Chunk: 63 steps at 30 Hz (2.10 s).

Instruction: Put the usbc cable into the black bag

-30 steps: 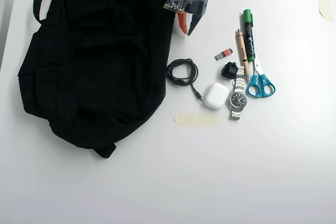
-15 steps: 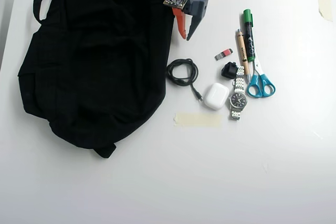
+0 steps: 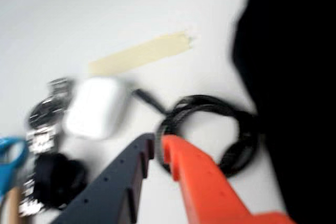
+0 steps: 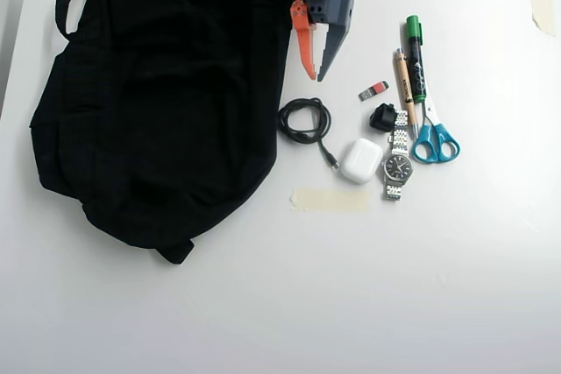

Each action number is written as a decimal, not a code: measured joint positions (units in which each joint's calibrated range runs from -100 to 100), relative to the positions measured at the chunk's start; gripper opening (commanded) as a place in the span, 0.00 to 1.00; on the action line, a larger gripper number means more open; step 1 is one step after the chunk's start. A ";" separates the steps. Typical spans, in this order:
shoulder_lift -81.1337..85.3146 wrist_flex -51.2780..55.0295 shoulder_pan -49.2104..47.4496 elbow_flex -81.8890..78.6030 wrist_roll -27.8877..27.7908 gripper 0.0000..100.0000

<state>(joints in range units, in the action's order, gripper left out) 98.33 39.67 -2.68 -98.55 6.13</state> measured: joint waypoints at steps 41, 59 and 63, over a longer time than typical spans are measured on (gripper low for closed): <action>-93.41 26.76 -5.14 69.88 26.37 0.31; -98.42 22.58 -3.01 69.88 24.52 0.31; -98.42 22.07 0.37 69.88 21.73 0.31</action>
<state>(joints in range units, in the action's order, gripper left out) -0.08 61.74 -2.31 -28.67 27.86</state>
